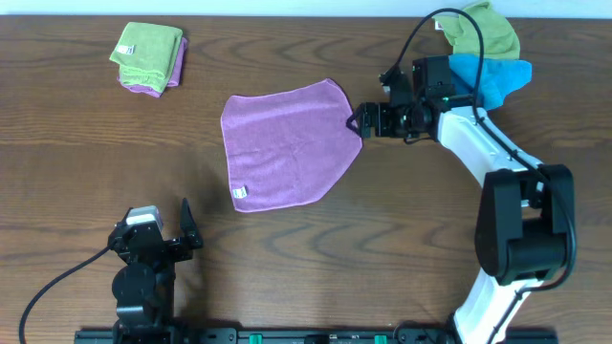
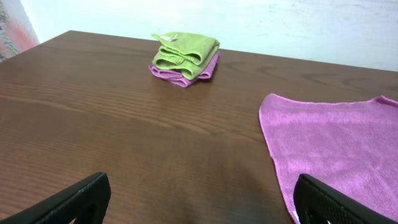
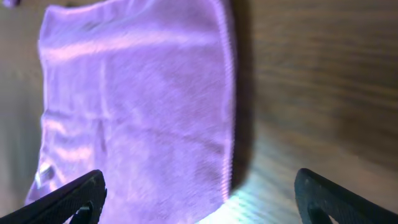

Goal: Fold the cloth

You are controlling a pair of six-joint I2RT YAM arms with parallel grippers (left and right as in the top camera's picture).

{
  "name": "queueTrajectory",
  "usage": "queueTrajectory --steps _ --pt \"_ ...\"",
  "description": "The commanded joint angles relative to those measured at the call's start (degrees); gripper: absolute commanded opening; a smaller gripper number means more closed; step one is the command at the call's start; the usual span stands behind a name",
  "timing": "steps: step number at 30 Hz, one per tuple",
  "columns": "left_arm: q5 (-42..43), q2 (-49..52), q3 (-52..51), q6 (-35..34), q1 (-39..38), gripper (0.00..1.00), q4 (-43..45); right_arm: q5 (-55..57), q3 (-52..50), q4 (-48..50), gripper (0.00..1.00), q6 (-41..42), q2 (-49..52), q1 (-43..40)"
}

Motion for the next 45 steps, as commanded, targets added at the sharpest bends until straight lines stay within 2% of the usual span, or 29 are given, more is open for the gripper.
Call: queueTrajectory --steps 1,12,18,24,30,33,37,38,40,42,45 --pt "-0.8 -0.3 -1.4 0.4 0.3 0.95 -0.5 -5.0 0.0 -1.0 0.97 -2.6 3.0 0.3" --pt "-0.8 -0.3 -1.4 0.4 0.3 0.95 -0.5 -16.7 0.0 1.2 0.96 -2.2 11.0 0.2" --pt "-0.8 -0.3 -1.4 0.4 0.3 0.95 -0.5 -23.6 0.0 -7.1 0.93 -4.1 11.3 2.9" --pt "-0.8 -0.3 -1.4 0.4 0.3 0.95 -0.5 -32.4 0.0 -10.4 0.89 -5.3 10.7 5.5" --pt "-0.8 -0.3 -1.4 0.4 0.3 0.95 -0.5 -33.7 0.0 -15.8 0.89 -5.5 4.8 6.3" --pt "-0.8 -0.3 -1.4 0.4 0.3 0.95 -0.5 -33.8 0.1 -18.0 0.92 -5.2 -2.7 6.3" --pt "-0.8 -0.3 -1.4 0.4 0.3 0.95 -0.5 -34.6 0.4 -13.7 0.98 -1.3 -10.6 6.2" --pt "-0.8 -0.3 -1.4 0.4 0.3 0.95 -0.5 -34.0 0.4 -10.6 0.97 -0.9 -12.4 6.1" --pt "-0.8 -0.3 -1.4 0.4 0.3 0.95 -0.5 -22.5 0.4 -9.2 0.95 0.7 -14.9 5.8" --pt "-0.8 -0.3 -1.4 0.4 0.3 0.95 -0.5 -12.6 0.4 -12.6 0.98 2.7 -15.3 5.9" --pt "-0.8 -0.3 -1.4 0.4 0.3 0.96 -0.5 -8.5 0.4 -19.3 0.94 2.0 -14.1 6.0"
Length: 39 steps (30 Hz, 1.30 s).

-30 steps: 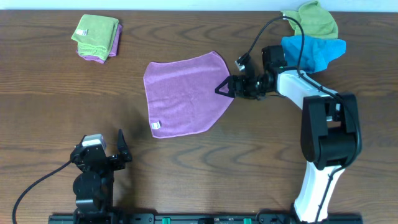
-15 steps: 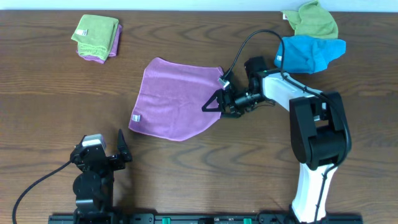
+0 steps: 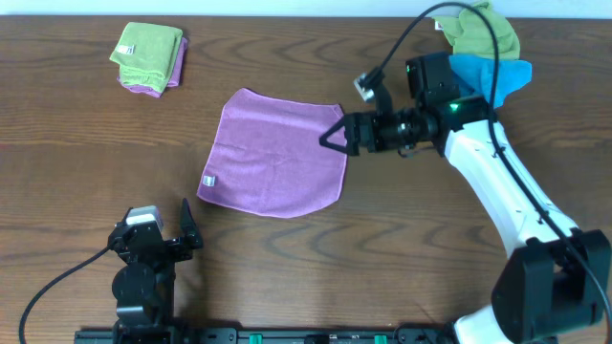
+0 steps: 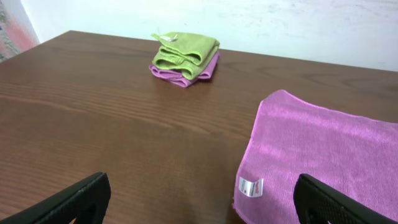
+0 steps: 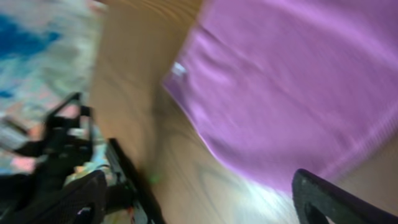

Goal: Fold the cloth

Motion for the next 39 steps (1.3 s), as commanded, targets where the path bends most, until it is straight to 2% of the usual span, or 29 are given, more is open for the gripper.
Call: queueTrajectory --steps 1,6,10,14,18,23,28,33,39 --pt "-0.8 -0.3 -1.4 0.4 0.3 0.95 -0.5 7.2 -0.2 -3.9 0.91 -0.3 2.3 0.5" --pt "-0.8 -0.3 -1.4 0.4 0.3 0.95 -0.5 9.0 -0.3 -11.3 0.89 -3.3 2.5 3.5" --pt "-0.8 -0.3 -1.4 0.4 0.3 0.95 -0.5 14.1 -1.5 -11.8 0.89 -3.7 2.5 7.6" --pt "-0.8 -0.3 -1.4 0.4 0.3 0.95 -0.5 17.1 -5.3 -7.4 0.9 -2.6 2.5 10.1" --pt "-0.8 -0.3 -1.4 0.4 0.3 0.96 -0.5 16.2 -11.3 -3.5 0.89 0.6 2.5 8.5" --pt "-0.8 -0.3 -1.4 0.4 0.3 0.95 -0.5 5.1 -18.9 6.5 0.9 0.1 2.4 4.4" --pt "-0.8 -0.3 -1.4 0.4 0.3 0.95 -0.5 0.1 -26.9 17.9 0.95 1.5 2.4 1.4" --pt "-0.8 -0.3 -1.4 0.4 0.3 0.95 -0.5 -0.5 -30.1 22.1 0.97 3.3 2.4 2.1" --pt "-0.8 -0.3 -1.4 0.4 0.3 0.95 -0.5 -0.4 -31.8 32.2 0.99 8.5 2.5 2.7"
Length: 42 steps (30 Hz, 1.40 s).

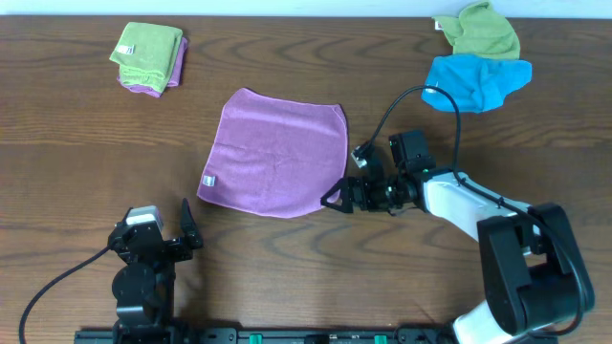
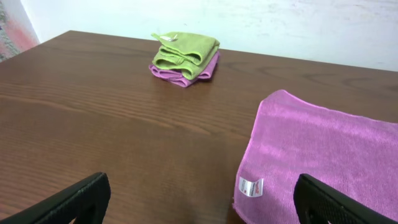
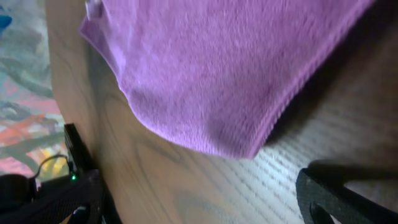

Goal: Fold the cloth

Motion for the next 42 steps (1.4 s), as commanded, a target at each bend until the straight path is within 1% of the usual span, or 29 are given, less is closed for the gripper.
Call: queueTrajectory --steps 1,7,9,14,18,20,21,23,24,25,26,28,30,32,34,35,38,40,42 --pt "-0.8 -0.3 -1.4 0.4 0.3 0.95 -0.5 -0.6 -0.5 2.1 0.99 3.0 0.2 1.6" --pt "-0.8 -0.3 -1.4 0.4 0.3 0.95 -0.5 1.9 -0.5 5.3 0.99 5.6 0.4 6.4" --pt "-0.8 -0.3 -1.4 0.4 0.3 0.95 -0.5 4.3 -0.5 5.5 0.99 7.0 0.9 7.8" --pt "-0.8 -0.3 -1.4 0.4 0.3 0.95 -0.5 3.5 -0.5 6.7 0.99 9.4 2.8 8.5" --pt "-0.8 -0.3 -1.4 0.4 0.3 0.95 -0.5 -8.5 0.1 12.5 0.99 13.3 2.7 8.3" --pt "-0.8 -0.3 -1.4 0.4 0.3 0.95 -0.5 -17.5 1.3 16.7 0.99 17.2 2.7 8.0" --pt "-0.8 -0.3 -1.4 0.4 0.3 0.95 -0.5 -23.2 2.7 18.8 0.97 18.7 2.6 7.8" --pt "-0.8 -0.3 -1.4 0.4 0.3 0.95 -0.5 -30.1 5.5 19.0 0.97 20.0 2.1 6.2" --pt "-0.8 -0.3 -1.4 0.4 0.3 0.95 -0.5 -32.9 6.8 19.3 0.94 20.8 1.8 5.4" --pt "-0.8 -0.3 -1.4 0.4 0.3 0.95 -0.5 -35.3 8.2 19.2 0.92 20.8 1.4 4.6" --pt "-0.8 -0.3 -1.4 0.4 0.3 0.95 -0.5 -36.5 9.2 19.2 0.93 20.9 0.9 4.2" --pt "-0.8 -0.3 -1.4 0.4 0.3 0.95 -0.5 -36.3 9.3 18.4 0.94 21.4 -0.1 4.2" --pt "-0.8 -0.3 -1.4 0.4 0.3 0.95 -0.5 -35.5 9.2 15.6 0.91 19.3 -0.4 4.8" --pt "-0.8 -0.3 -1.4 0.4 0.3 0.95 -0.5 -30.4 9.0 9.0 0.89 15.4 -0.4 5.1" --pt "-0.8 -0.3 -1.4 0.4 0.3 0.96 -0.5 -24.7 9.0 2.7 0.89 11.0 -0.4 5.1" --pt "-0.8 -0.3 -1.4 0.4 0.3 0.95 -0.5 -17.5 9.0 -1.0 0.89 9.7 -0.4 5.2" --pt "-0.8 -0.3 -1.4 0.4 0.3 0.95 -0.5 -1.4 9.7 -4.4 0.88 8.3 -0.4 7.0" --pt "-0.8 -0.3 -1.4 0.4 0.3 0.95 -0.5 11.5 14.4 -9.5 0.88 4.7 -0.4 9.0" --pt "-0.8 -0.3 -1.4 0.4 0.3 0.95 -0.5 21.4 21.2 -17.0 0.9 1.8 -0.4 9.6"
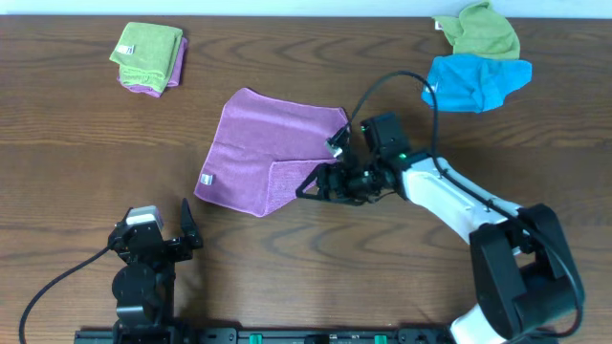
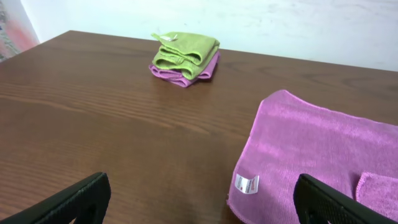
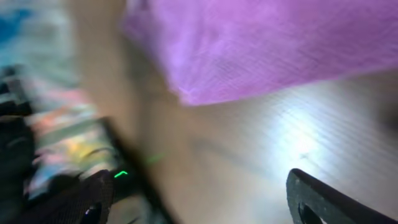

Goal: Fold the cloth

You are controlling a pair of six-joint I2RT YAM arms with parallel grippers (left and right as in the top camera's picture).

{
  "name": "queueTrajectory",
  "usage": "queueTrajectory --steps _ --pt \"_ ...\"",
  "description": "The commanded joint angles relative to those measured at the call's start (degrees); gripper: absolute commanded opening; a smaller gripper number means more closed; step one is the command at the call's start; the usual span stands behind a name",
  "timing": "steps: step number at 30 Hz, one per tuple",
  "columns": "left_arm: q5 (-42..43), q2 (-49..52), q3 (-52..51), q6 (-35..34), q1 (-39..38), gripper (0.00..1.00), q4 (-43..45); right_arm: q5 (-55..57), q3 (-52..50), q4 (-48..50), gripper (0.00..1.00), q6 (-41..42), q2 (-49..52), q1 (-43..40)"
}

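Note:
The purple cloth [image 1: 268,143] lies spread mid-table, with its white label [image 1: 207,180] at the near left corner. The near right corner is turned over onto the cloth as a small flap [image 1: 290,179]. My right gripper [image 1: 308,189] sits low at that flap's edge. In the blurred right wrist view the cloth [image 3: 261,43] fills the top, and the gripper [image 3: 199,193] is open with bare table between its fingers. My left gripper [image 1: 158,232] rests open at the near left. Its view shows the cloth [image 2: 323,143], the label [image 2: 247,183] and the flap [image 2: 379,190].
A folded green-on-purple stack [image 1: 148,55] sits at the far left corner, also seen in the left wrist view [image 2: 185,57]. A crumpled green cloth [image 1: 483,29] and a blue cloth [image 1: 476,81] lie at the far right. The right arm's cable loops over the table behind the gripper.
The cloth lay flat with my right gripper low at its near right corner. That corner now lies turned over onto the cloth, and the gripper is slightly further left. The left arm is unchanged.
My right gripper was first at the cloth's right corner, the cloth lying skewed. Then the cloth lay squarer and further left, with the gripper at its far right corner. Later the gripper was down at the near right corner, which is now folded inward.

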Motion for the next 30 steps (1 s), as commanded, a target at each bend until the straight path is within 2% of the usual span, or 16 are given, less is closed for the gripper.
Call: queueTrajectory --steps 1,5,8,22,30 --pt "-0.8 -0.3 -1.4 0.4 0.3 0.95 -0.5 21.9 10.5 -5.6 0.9 -7.9 -0.8 1.2" --pt "-0.8 -0.3 -1.4 0.4 0.3 0.96 -0.5 34.1 20.2 -9.7 0.91 -18.2 -0.4 1.9" --pt "-0.8 -0.3 -1.4 0.4 0.3 0.95 -0.5 35.3 21.3 -9.5 0.88 -24.0 0.9 2.7" --pt "-0.8 -0.3 -1.4 0.4 0.3 0.95 -0.5 33.9 21.5 -6.0 0.87 -24.5 13.1 14.5" --pt "-0.8 -0.3 -1.4 0.4 0.3 0.95 -0.5 34.2 21.5 -1.5 0.75 -22.2 15.5 15.6"
